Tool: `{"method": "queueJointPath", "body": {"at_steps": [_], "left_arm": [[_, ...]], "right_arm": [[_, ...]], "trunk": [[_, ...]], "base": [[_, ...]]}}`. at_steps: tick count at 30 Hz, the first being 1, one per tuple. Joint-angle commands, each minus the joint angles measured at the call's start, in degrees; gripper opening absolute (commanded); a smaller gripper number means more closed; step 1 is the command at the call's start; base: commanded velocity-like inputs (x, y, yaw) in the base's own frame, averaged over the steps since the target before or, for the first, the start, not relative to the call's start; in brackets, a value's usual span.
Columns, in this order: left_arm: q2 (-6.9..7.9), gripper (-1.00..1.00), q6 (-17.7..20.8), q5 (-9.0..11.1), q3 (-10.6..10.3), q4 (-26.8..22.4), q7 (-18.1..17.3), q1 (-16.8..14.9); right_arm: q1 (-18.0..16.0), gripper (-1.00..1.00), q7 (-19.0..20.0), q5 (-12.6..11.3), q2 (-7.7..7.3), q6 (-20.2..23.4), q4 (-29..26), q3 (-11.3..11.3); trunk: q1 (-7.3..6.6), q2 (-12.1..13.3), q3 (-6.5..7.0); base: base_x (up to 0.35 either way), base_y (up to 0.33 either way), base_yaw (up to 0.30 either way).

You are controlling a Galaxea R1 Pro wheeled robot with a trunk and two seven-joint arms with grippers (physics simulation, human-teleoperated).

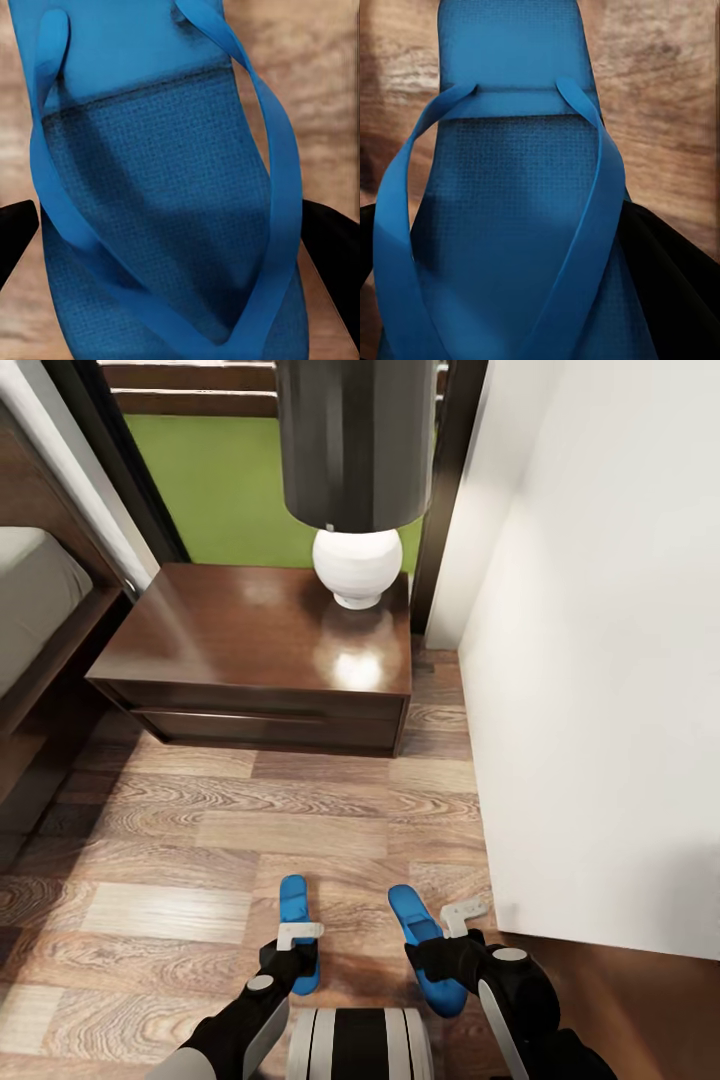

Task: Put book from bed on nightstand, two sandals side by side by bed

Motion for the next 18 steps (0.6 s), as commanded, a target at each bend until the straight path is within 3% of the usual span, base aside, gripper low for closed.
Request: {"method": "queueJointPath", "body": {"at_steps": [1,18], "left_arm": [[0.04,-1.0,-0.3,0.5,-0.5,0.1,0.4,0.0],[0.34,-1.0,-1.2,0.5,-0.2,0.5,0.0,0.0]], "right_arm": [[0.0,-1.0,0.2,0.1,0.01,0.3,0.0,0.0],[0.0,-1.0,0.2,0.1,0.01,0.3,0.0,0.0]], "trunk": [[-0.03,0.0,0.2],[-0.47,0.2,3.96]], "base": [[0.0,0.0,0.0],[0.0,0.0,0.0]]}}
